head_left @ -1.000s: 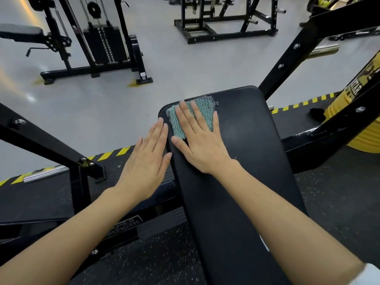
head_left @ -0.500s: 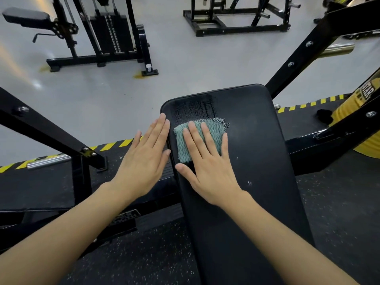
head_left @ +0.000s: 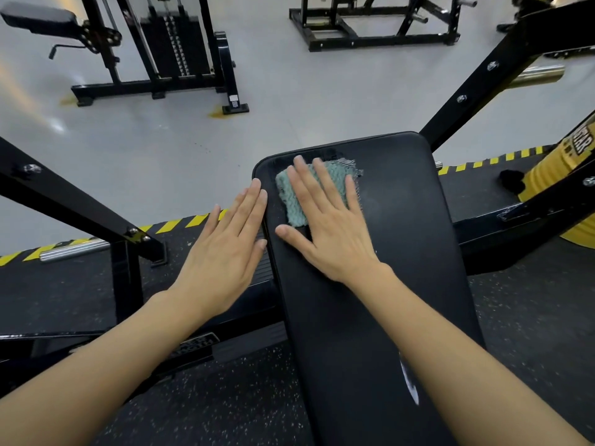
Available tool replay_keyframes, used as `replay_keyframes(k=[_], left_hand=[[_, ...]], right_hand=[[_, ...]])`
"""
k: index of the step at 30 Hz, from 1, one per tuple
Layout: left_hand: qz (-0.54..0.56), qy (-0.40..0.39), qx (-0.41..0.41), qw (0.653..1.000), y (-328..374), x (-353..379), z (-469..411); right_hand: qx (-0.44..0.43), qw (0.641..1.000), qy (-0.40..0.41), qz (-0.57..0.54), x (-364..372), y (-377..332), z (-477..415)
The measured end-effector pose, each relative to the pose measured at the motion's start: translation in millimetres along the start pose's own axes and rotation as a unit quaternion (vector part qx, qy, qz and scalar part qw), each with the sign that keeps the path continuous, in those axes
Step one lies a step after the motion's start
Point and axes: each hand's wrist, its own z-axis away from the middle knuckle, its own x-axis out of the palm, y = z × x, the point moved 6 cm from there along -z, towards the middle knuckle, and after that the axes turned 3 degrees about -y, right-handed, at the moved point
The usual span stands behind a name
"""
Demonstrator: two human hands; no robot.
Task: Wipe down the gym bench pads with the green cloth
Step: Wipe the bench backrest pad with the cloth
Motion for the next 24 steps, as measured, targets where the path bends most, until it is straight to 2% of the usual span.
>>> replay_keyframes(k=[5, 9, 15, 19, 21, 24], left_hand=[[-0.002, -0.002, 0.004, 1.000, -2.6, -2.7, 1.9], [0.009, 0.000, -0.002, 1.000, -0.1, -1.7, 3.1], [0.014, 0.008, -0.011, 1.000, 3.8, 2.4, 1.7], [-0.018, 0.022, -0.017, 0.999, 5.2, 4.3, 1.3], [-0.034, 0.025, -0.017, 0.999, 6.6, 4.3, 1.0], [-0.046, 0.025, -0.020, 0.998, 6.3, 4.2, 0.9]], right_hand=[[0.119, 0.993, 0.019, -0.010, -12.8, 63.9, -8.4], [0.179, 0.982, 0.040, -0.048, -12.8, 65.9, -12.9], [0.075, 0.996, 0.025, -0.035, -2.7, 2.8, -16.8], [-0.025, 0.999, 0.005, -0.019, -4.3, 4.4, -15.7], [-0.010, 1.000, -0.004, -0.005, -7.9, 30.2, -17.0], [0.092, 0.996, 0.007, -0.018, -18.6, 93.6, -6.9]])
